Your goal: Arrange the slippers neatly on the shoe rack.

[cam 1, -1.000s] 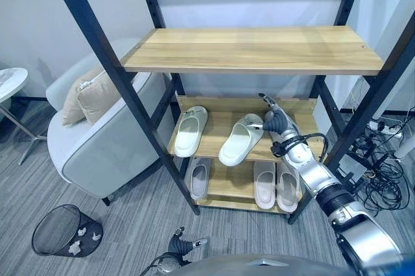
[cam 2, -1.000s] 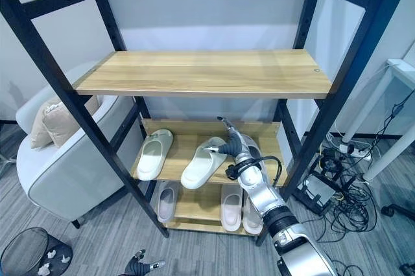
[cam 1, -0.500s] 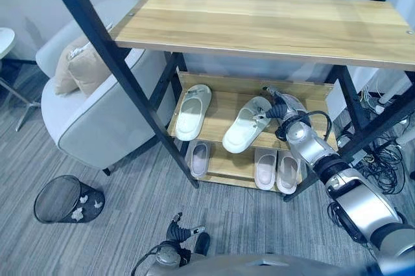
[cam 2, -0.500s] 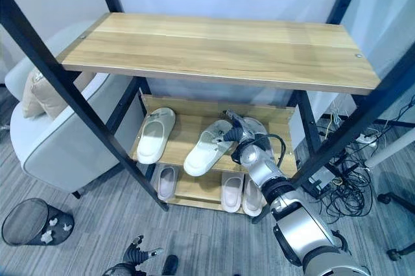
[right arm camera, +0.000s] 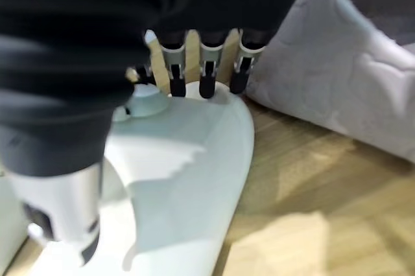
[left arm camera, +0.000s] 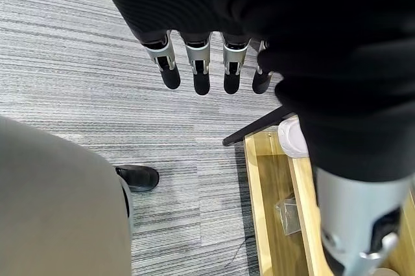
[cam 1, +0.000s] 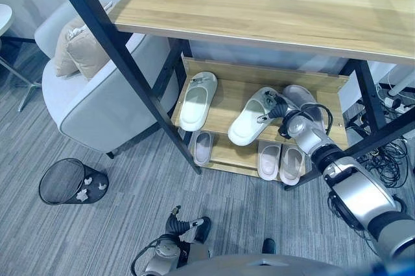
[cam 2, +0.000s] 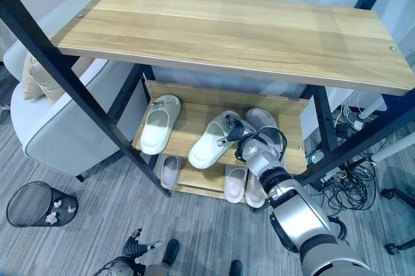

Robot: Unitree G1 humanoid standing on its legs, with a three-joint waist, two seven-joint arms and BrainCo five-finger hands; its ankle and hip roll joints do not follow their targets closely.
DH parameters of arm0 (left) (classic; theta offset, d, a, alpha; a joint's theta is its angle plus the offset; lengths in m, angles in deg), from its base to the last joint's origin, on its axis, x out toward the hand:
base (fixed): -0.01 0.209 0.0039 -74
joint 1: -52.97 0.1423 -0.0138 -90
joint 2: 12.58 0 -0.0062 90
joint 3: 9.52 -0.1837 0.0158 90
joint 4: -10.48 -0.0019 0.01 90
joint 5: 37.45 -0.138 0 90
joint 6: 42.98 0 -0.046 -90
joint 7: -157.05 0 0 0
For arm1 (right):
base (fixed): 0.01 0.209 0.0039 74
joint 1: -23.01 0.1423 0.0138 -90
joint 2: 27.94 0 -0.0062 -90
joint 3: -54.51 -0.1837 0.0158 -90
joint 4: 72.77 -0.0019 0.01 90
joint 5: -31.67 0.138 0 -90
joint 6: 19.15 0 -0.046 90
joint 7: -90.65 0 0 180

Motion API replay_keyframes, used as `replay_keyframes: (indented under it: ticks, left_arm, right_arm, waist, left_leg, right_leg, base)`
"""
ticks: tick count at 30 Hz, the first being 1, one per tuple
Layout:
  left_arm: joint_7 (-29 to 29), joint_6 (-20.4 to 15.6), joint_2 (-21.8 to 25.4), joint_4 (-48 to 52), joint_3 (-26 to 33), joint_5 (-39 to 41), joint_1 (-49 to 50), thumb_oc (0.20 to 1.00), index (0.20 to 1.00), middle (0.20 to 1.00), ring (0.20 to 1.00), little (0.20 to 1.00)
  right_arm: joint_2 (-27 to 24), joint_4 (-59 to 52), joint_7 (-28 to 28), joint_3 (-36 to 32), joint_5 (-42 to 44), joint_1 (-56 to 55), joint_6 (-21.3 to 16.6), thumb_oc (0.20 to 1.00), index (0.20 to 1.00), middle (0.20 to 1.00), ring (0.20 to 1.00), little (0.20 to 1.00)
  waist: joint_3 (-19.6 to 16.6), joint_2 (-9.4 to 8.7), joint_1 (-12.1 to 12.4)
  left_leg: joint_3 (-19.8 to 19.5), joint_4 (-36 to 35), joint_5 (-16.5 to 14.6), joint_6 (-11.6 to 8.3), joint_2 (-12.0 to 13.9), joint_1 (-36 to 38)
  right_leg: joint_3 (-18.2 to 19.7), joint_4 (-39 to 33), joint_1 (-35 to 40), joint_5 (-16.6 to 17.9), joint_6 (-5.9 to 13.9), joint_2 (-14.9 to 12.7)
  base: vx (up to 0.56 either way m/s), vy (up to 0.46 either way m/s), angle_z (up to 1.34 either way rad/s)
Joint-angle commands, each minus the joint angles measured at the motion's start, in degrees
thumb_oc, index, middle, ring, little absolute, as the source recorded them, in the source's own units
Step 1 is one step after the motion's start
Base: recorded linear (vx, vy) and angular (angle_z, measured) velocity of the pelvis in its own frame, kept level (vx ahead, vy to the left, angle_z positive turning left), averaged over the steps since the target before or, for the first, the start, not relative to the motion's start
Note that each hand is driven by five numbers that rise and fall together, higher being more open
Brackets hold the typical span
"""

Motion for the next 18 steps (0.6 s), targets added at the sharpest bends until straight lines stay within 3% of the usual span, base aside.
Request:
replay_keyframes:
  ticks: [1,7,8,9,16,18]
  left_arm:
    - [0.31,1.23,-2.49,-0.8,-3.57,-0.33,4.23,1.0,1.0,1.0,1.0,1.0]
    - [0.39,1.4,-2.18,-0.67,-3.09,-0.26,4.44,1.0,1.0,1.0,1.0,1.0]
    - [0.4,1.27,-2.28,-0.79,-2.98,-0.12,4.47,1.0,1.0,1.0,1.0,1.0]
    - [0.45,1.33,-2.3,-0.68,-2.77,0.04,4.47,1.0,1.0,1.0,1.0,1.0]
    - [0.58,1.47,-2.52,0.13,-3.11,0.46,4.73,1.0,1.0,1.0,1.0,1.0]
    - [0.99,1.15,-2.86,-0.14,-3.42,0.76,4.28,1.0,1.0,1.0,1.0,1.0]
  right_arm:
    - [-0.76,2.43,0.61,0.82,-2.17,7.18,-0.43,1.0,1.0,1.0,1.0,1.0]
    - [0.04,3.68,2.84,-0.64,-1.51,8.24,-0.57,1.0,1.0,1.0,1.0,1.0]
    - [0.18,4.6,2.91,0.03,-2.03,8.67,-0.64,0.445,0.445,0.445,0.445,0.445]
    - [0.38,4.07,2.36,-0.07,-2.03,8.99,0.23,0.2,0.2,0.2,0.2,0.2]
    - [-0.31,3.15,3.91,-0.54,-2.59,7.7,-0.58,0.2,0.2,0.2,0.2,0.2]
    - [-0.5,2.39,8.08,-1.1,-3.62,7.89,-0.92,0.2,0.2,0.2,0.2,0.2]
  waist:
    - [0.6,-0.27,1.52]
    - [0.79,-0.53,1.91]
    - [0.84,-0.67,2.04]
    - [0.88,-0.72,1.98]
    - [1.1,-0.66,2.02]
    - [1.34,-0.58,1.94]
  left_leg:
    - [-0.12,0.34,0.35,5.25,-3.3,1.33]
    - [-0.23,0.34,0.36,5.3,-3.3,1.24]
    - [-0.28,0.34,0.32,5.31,-3.33,1.2]
    - [-0.32,0.34,0.32,5.31,-3.32,1.18]
    - [-0.13,0.34,0.2,5.5,-3.41,1.28]
    - [-0.03,0.34,0.2,5.55,-3.39,1.22]
  right_leg:
    - [-3.93,0.3,-0.72,2.16,2.3,-1.94]
    - [-4.09,0.3,-0.74,2.2,2.33,-1.93]
    - [-4.21,0.3,-0.68,2.11,2.39,-1.99]
    - [-4.21,0.3,-0.66,2.08,2.38,-2.0]
    - [-4.25,0.3,-0.56,2.16,2.6,-2.26]
    - [-4.19,0.3,-0.61,2.2,2.6,-2.33]
  base:
    - [0.0,0.0,0.0]
    - [0.0,0.003,0.01]
    - [0.0,0.0,0.0]
    - [0.0,0.0,0.0]
    - [0.01,0.008,0.01]
    - [0.0,0.0,0.0]
